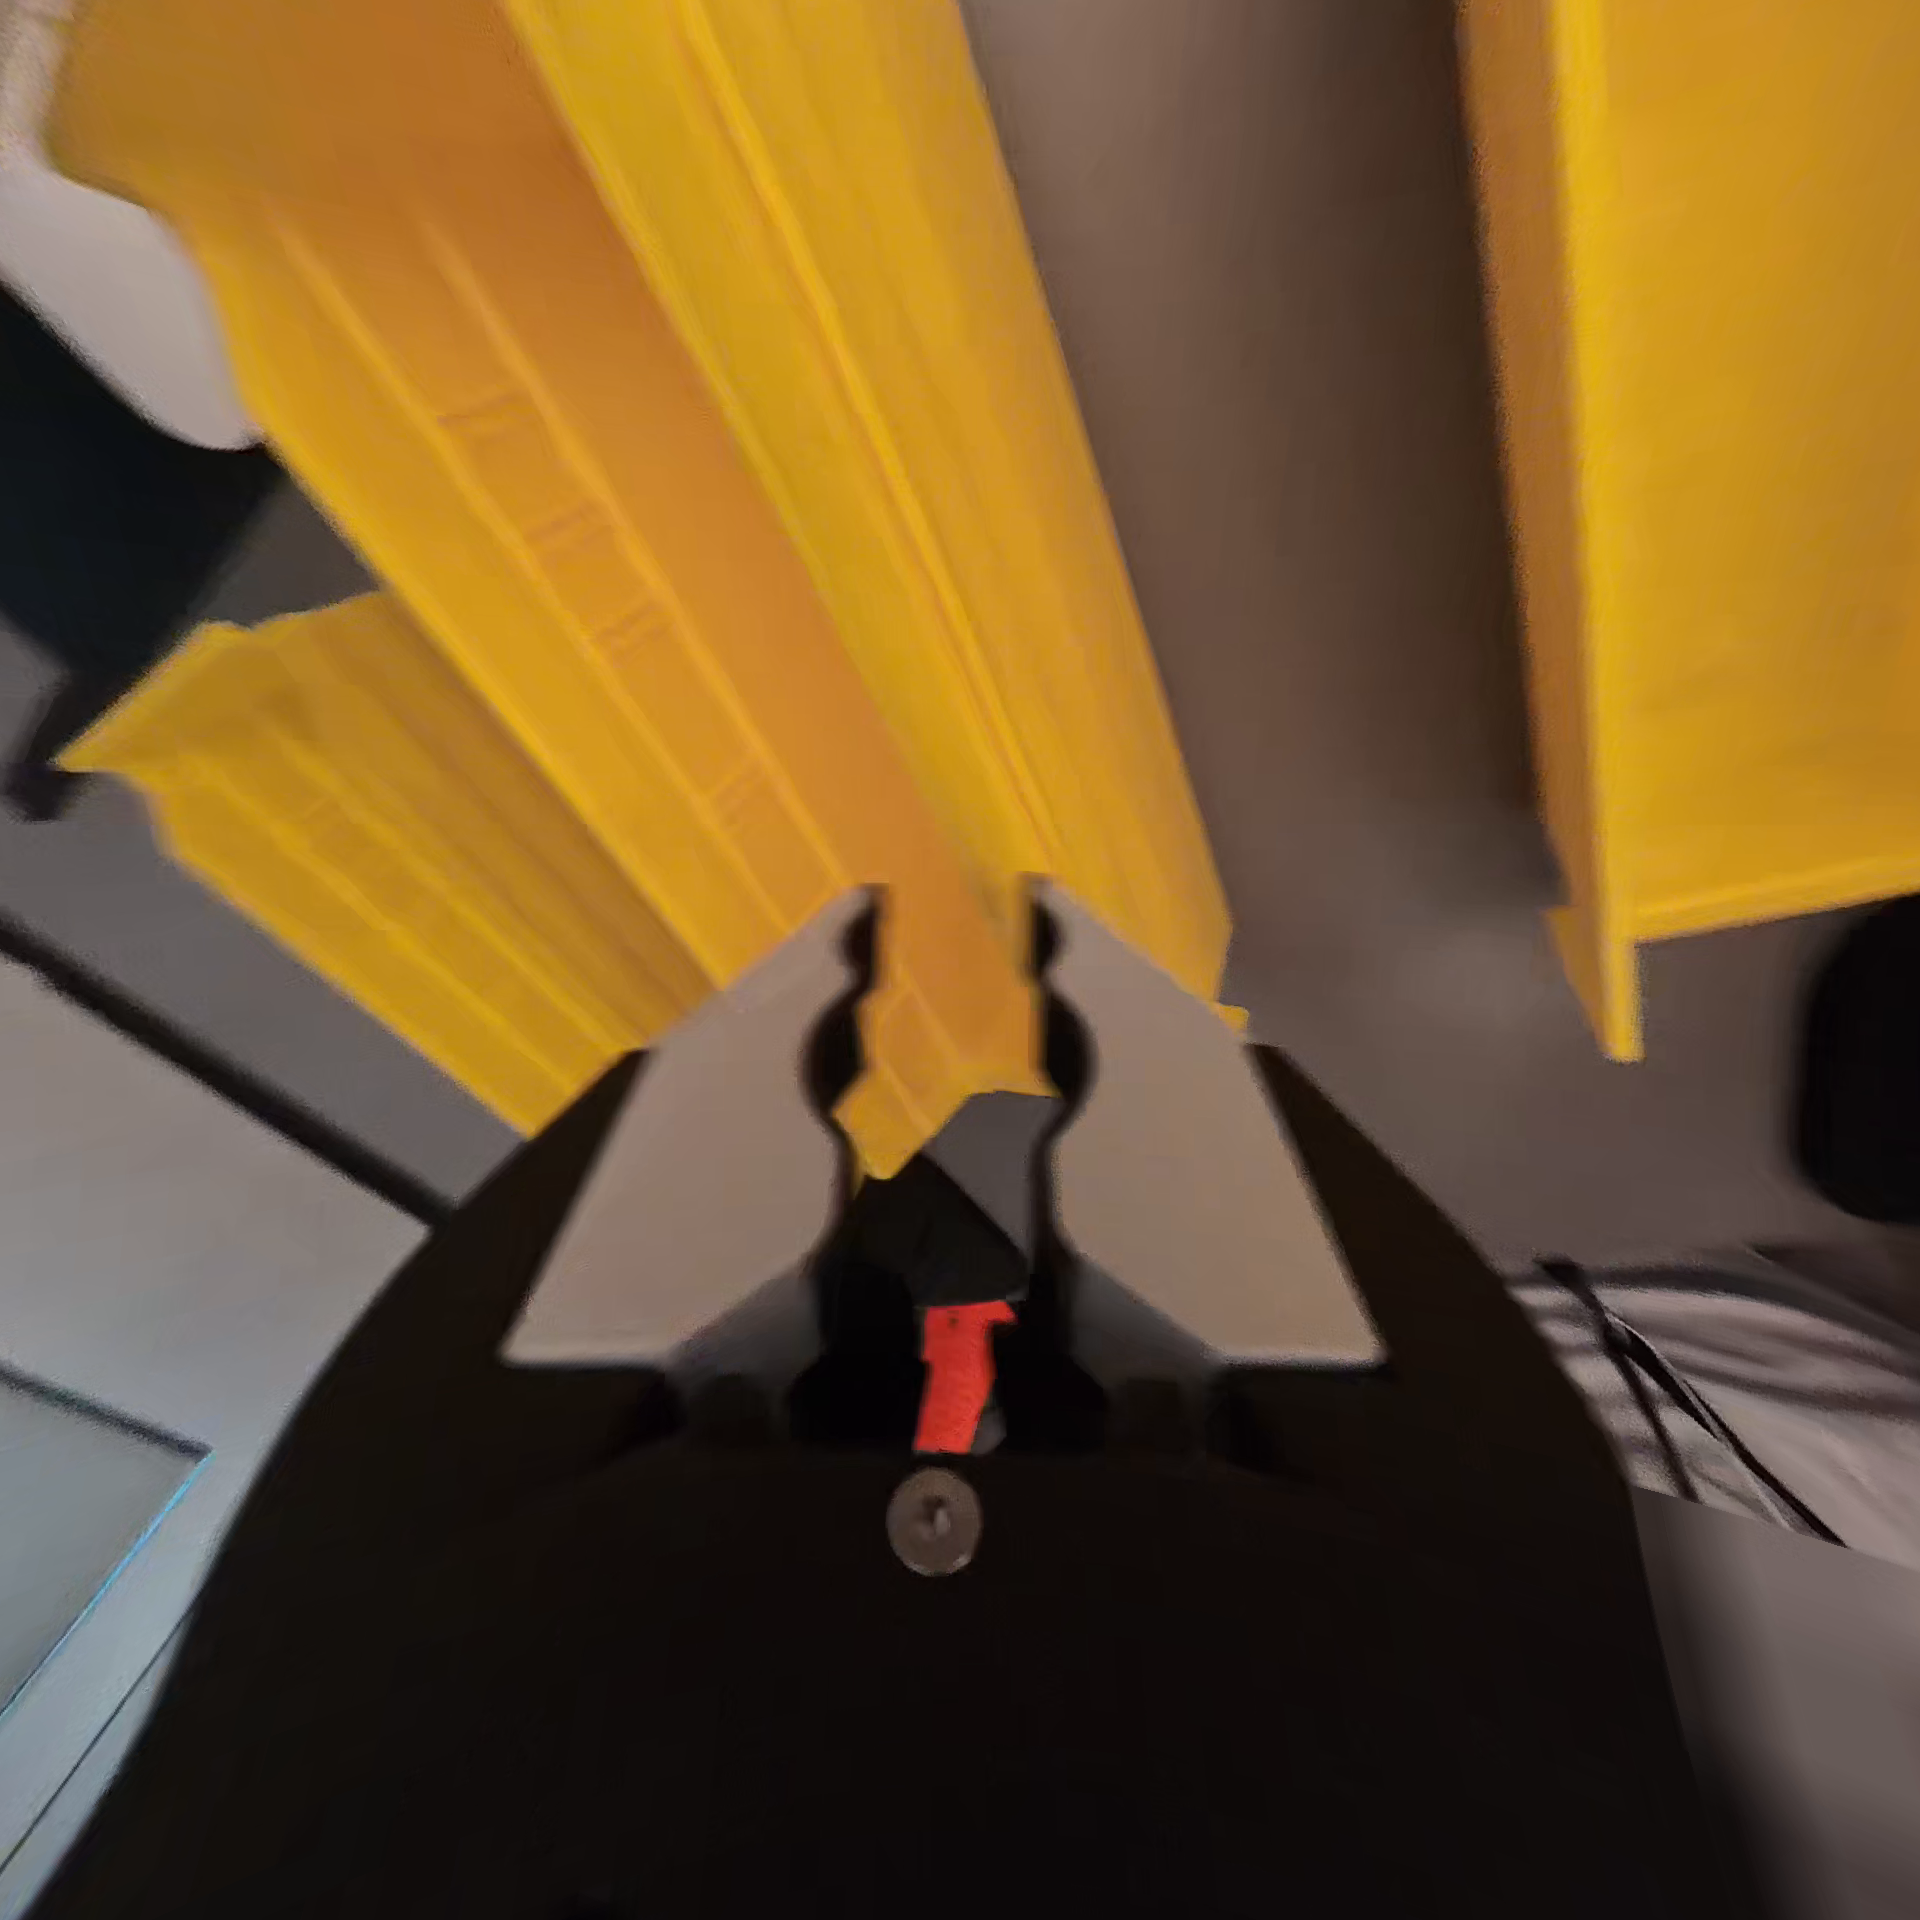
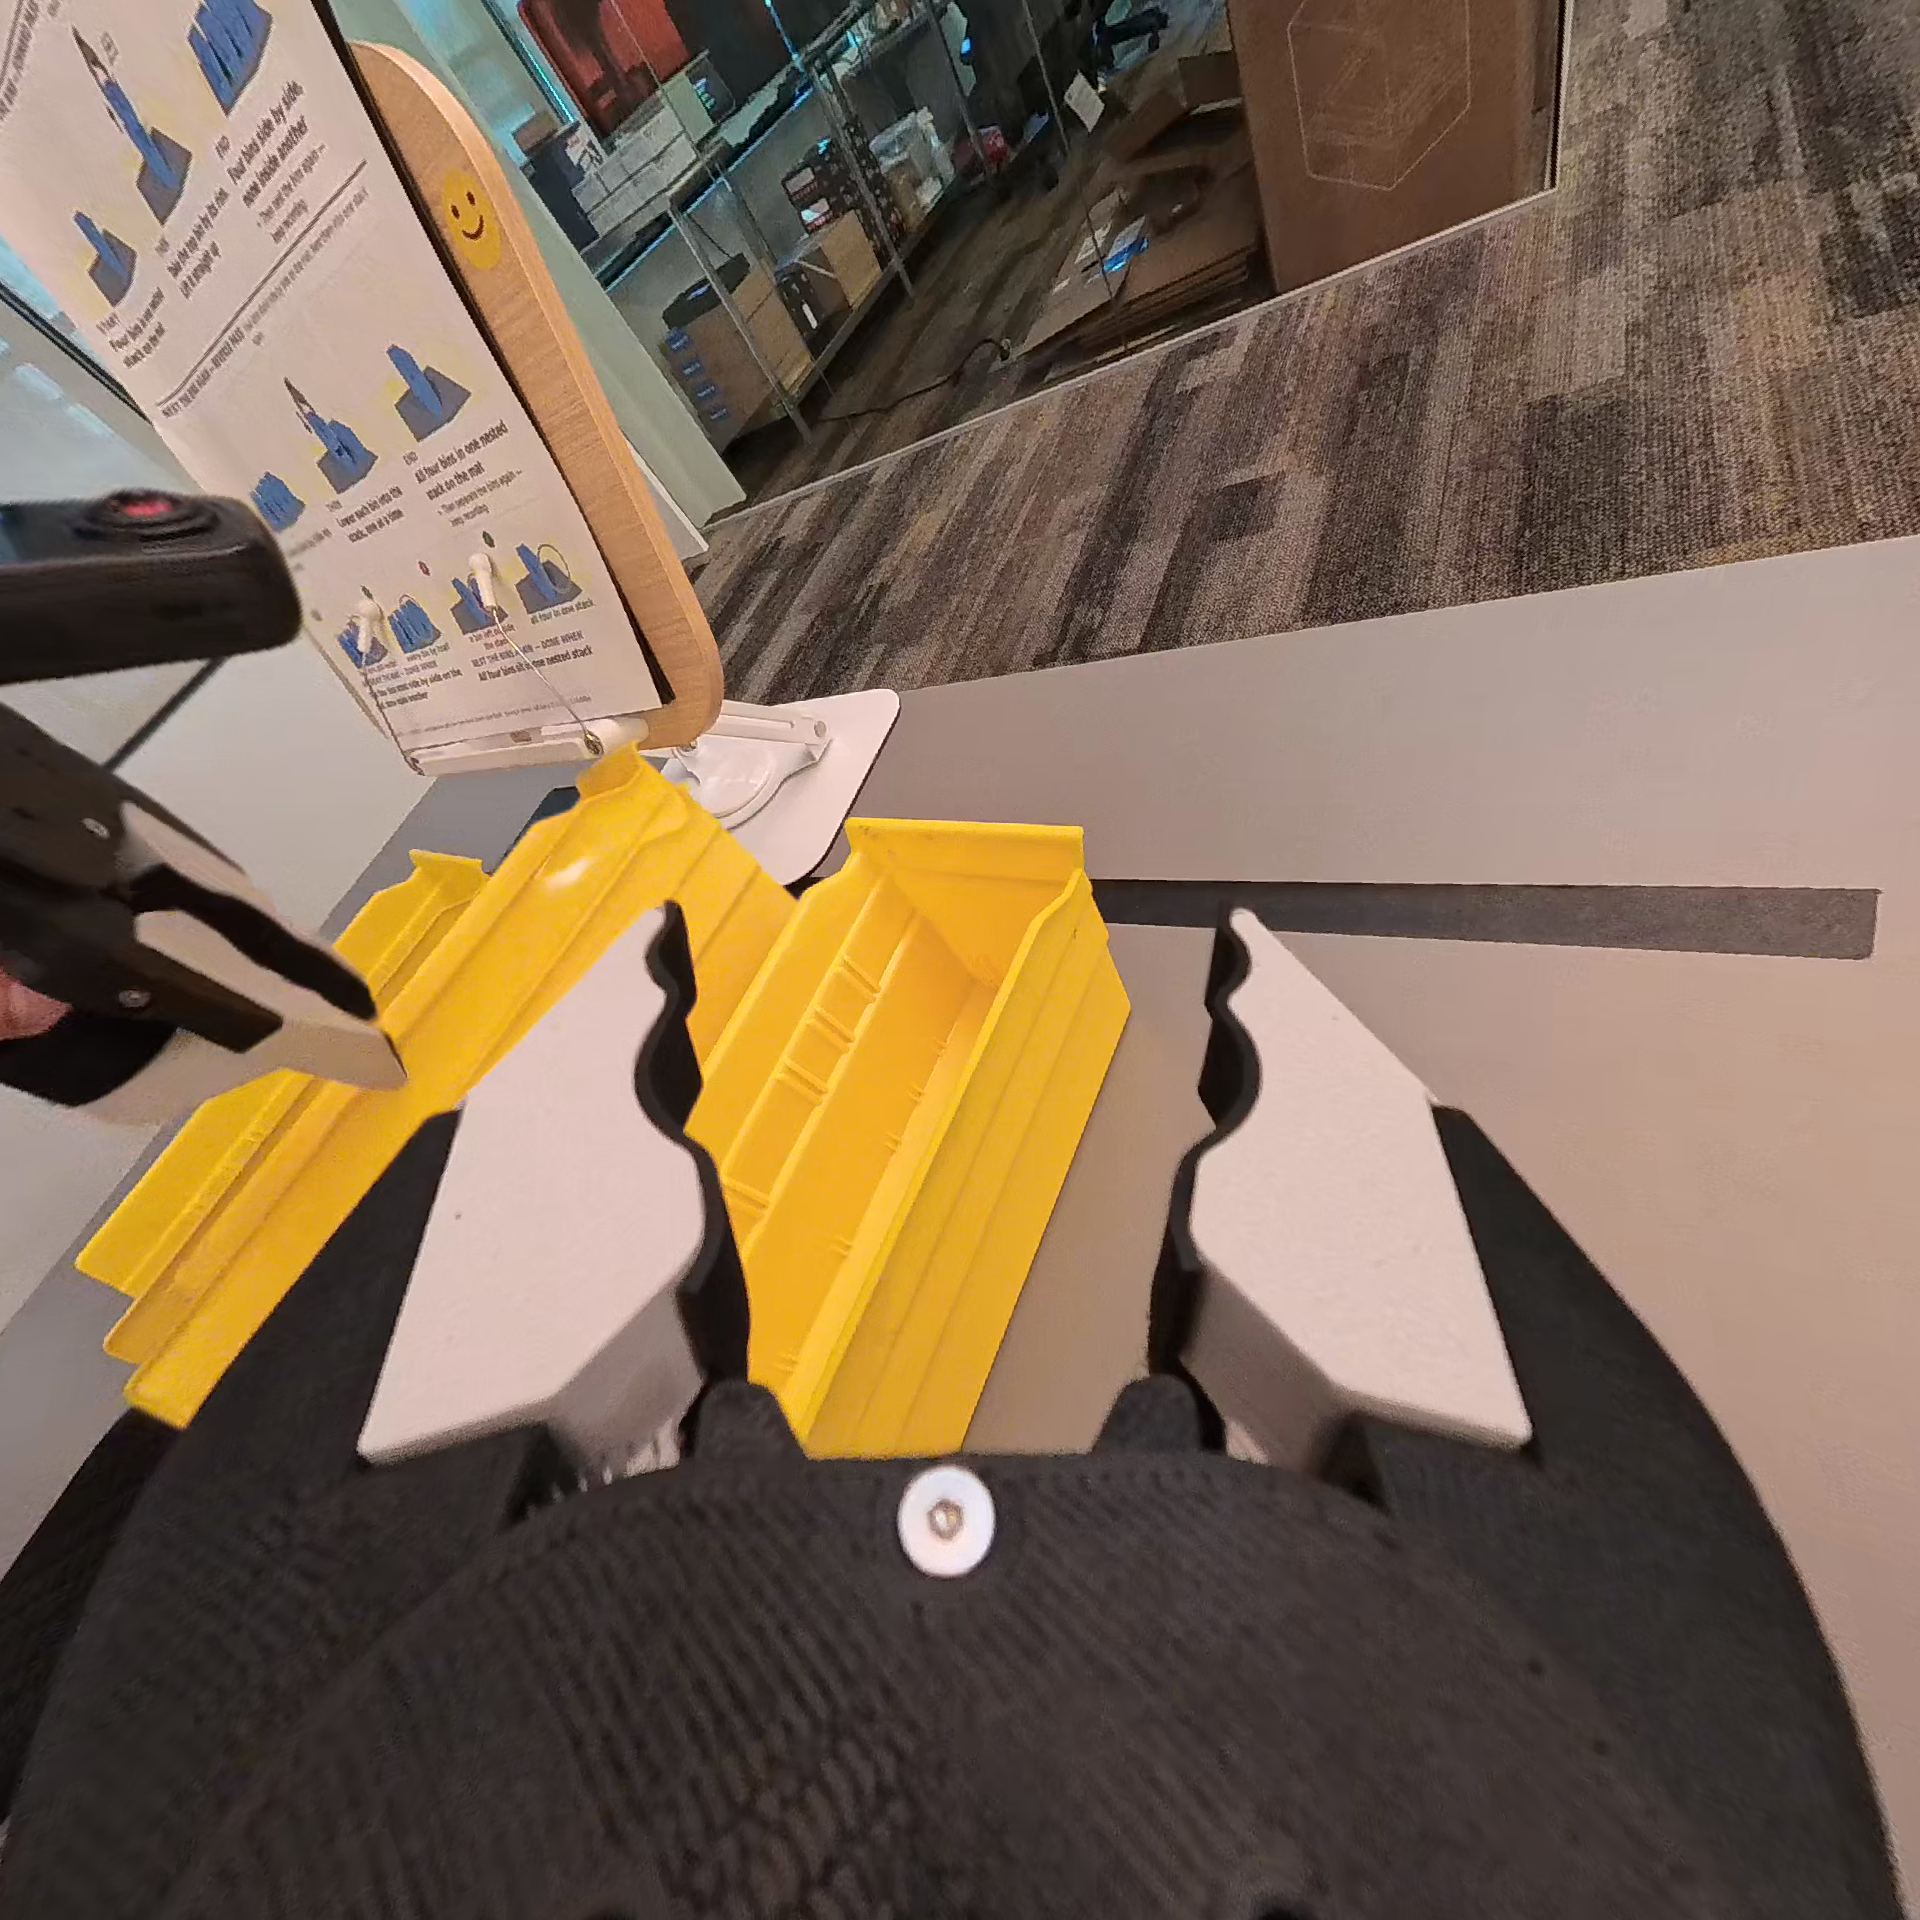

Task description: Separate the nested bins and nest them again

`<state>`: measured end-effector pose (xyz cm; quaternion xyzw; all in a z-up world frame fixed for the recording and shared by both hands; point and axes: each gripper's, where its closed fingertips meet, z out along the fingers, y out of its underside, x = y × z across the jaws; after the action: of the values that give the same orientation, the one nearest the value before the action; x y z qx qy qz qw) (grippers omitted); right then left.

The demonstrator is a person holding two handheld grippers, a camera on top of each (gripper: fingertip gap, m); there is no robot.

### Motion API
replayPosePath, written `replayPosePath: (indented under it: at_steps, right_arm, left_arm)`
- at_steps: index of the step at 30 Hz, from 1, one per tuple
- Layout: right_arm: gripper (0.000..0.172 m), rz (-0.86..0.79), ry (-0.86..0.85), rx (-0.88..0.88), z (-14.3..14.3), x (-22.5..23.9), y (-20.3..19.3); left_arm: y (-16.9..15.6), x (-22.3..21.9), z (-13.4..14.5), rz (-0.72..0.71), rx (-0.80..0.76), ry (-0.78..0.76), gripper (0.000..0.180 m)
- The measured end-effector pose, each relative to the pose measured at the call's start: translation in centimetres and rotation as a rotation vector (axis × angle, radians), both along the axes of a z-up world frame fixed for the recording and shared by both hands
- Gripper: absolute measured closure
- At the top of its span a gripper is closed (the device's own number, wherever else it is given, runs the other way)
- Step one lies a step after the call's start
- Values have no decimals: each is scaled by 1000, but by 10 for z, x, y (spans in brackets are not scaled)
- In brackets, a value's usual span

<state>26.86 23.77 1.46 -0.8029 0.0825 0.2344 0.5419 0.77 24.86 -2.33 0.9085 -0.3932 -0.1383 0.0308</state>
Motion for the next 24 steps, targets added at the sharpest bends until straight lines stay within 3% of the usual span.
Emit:
replayPosePath:
  at_steps: [1,2,6,13,18,24]
  right_arm:
    - [73,1,2,0,0,0,0]
    - [73,1,6,2,0,0,0]
    - [73,2,11,3,0,1,0]
    - [73,8,16,0,-1,-1,0]
    - [73,12,19,-4,-3,-1,1]
    - [73,16,19,-14,-6,-2,2]
  left_arm:
    - [4,-6,3,4,27,35,107]
    - [3,-9,3,28,15,40,87]
    - [1,-11,-4,101,-18,-7,71]
    - [3,-14,-32,243,-71,-64,63]
    - [-1,-22,-52,269,-128,-30,47]
    - [-4,-22,-56,301,-166,-64,45]
